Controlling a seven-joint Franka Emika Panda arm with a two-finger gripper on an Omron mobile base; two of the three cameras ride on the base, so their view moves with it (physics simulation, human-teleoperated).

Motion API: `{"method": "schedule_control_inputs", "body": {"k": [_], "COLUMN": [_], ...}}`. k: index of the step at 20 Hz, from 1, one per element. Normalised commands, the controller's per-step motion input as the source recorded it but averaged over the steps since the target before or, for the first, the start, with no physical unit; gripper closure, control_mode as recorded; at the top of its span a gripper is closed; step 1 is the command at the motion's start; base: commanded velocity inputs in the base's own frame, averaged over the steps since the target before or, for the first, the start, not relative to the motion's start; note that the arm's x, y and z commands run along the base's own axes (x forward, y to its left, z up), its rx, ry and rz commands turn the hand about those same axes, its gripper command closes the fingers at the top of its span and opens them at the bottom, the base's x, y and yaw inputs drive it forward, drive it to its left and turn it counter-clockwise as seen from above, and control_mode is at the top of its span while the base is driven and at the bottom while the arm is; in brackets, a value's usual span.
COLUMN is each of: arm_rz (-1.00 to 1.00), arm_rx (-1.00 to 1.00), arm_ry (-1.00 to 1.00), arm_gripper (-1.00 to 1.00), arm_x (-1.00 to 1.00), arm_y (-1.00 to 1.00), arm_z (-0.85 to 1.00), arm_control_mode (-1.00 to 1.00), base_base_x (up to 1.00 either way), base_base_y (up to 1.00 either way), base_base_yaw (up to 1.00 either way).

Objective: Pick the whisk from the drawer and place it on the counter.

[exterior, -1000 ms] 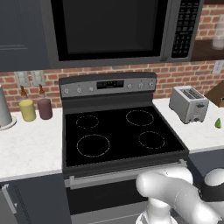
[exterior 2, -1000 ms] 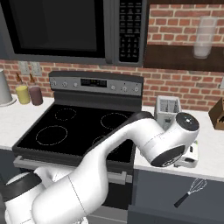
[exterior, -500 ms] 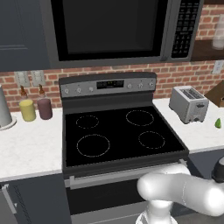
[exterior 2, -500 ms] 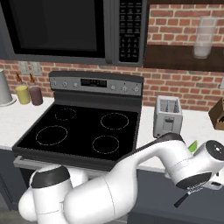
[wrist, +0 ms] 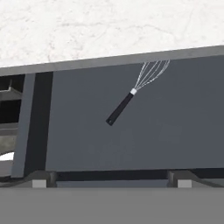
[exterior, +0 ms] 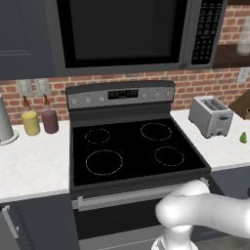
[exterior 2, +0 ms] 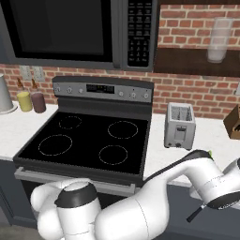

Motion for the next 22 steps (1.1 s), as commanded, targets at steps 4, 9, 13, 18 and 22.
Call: {"method": "schedule_control_inputs", "body": {"k": [4,9,13,18,22], "arm_rz": [0.0,0.0,0.0,0.0,-0.02], "arm_rx": [0.0,0.0,-0.04,-0.14,-0.17], "arm_ry": [0.05,0.06,0.08,0.18,0.18], "arm_gripper": [-1.0,-1.0,-1.0,-1.0,-1.0], "arm_x": [0.22,0.26,0.14,0.0,0.0], "arm_y": [-0.04,0.0,0.05,0.46,0.59], "arm_z": [-0.27,-0.22,-0.27,-0.28,-0.37], "arm_control_mode": [-1.0,-1.0,-1.0,-1.0,-1.0], "base_base_x": [0.0,0.0,0.0,0.0,0.0], "base_base_y": [0.0,0.0,0.0,0.0,0.0], "base_base_yaw": [0.0,0.0,0.0,0.0,0.0]}}
